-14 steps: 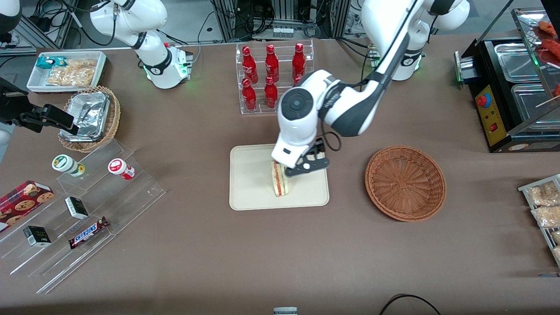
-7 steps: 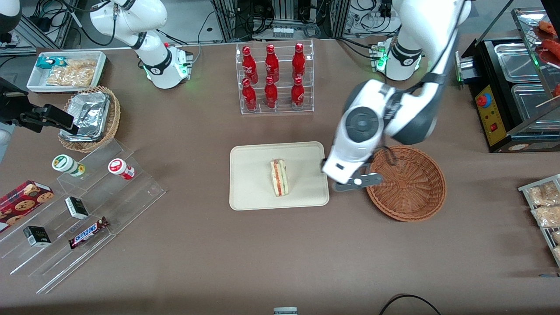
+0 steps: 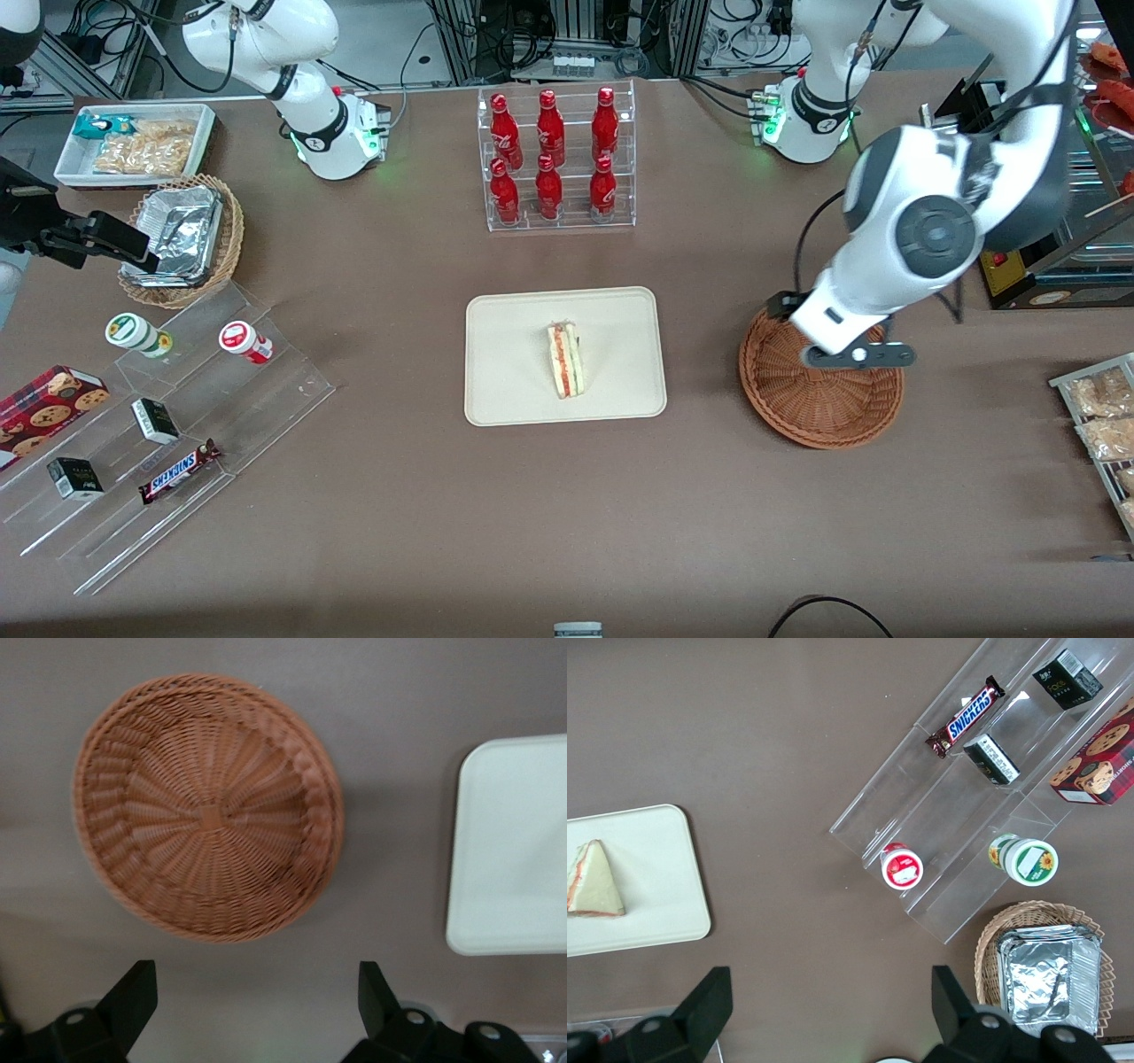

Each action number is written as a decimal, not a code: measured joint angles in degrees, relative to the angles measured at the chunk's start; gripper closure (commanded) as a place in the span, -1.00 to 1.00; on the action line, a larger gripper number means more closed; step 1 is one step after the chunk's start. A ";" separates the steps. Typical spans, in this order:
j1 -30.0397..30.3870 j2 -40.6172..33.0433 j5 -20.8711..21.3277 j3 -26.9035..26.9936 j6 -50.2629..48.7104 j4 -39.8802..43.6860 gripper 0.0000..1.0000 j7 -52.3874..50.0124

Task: Place sandwich from basket to tray

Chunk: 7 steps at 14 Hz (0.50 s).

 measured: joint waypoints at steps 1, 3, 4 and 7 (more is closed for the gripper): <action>1.46 -1.20 0.00 -0.01 -1.73 -0.06 -1.00 2.43; 4.58 -3.41 0.00 -0.07 -4.20 -0.10 -1.00 6.78; 6.01 -4.44 0.00 -0.09 -4.95 -0.11 -1.00 8.75; 9.37 -7.36 0.00 -0.43 -7.04 -0.10 -1.00 12.72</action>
